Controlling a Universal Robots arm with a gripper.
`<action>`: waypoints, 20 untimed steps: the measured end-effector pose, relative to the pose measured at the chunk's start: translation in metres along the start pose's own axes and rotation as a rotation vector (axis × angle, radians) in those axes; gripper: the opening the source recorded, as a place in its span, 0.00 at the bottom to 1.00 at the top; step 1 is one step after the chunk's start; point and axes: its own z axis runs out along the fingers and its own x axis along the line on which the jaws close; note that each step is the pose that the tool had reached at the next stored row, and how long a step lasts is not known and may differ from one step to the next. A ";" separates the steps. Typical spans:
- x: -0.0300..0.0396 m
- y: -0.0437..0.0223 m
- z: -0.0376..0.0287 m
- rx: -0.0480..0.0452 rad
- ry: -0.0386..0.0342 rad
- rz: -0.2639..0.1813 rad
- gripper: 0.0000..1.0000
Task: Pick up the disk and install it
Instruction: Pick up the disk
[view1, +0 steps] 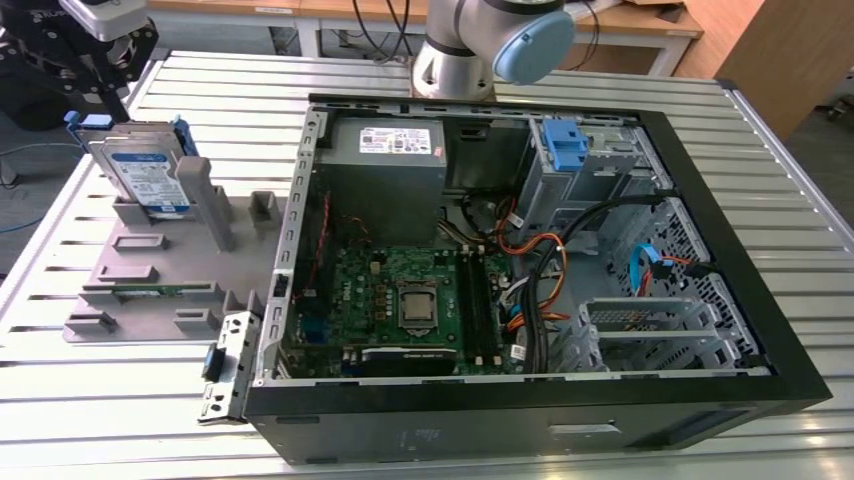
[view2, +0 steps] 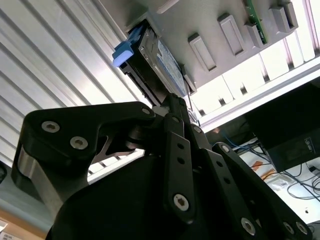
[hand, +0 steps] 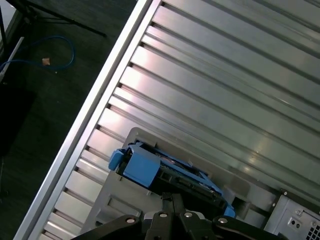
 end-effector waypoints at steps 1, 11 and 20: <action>0.0000 0.0000 0.0000 0.0000 0.0001 -0.003 0.11; 0.0000 0.0000 0.0000 0.0001 0.0003 -0.006 0.11; 0.0000 0.0000 0.0000 0.0008 0.0025 -0.070 0.11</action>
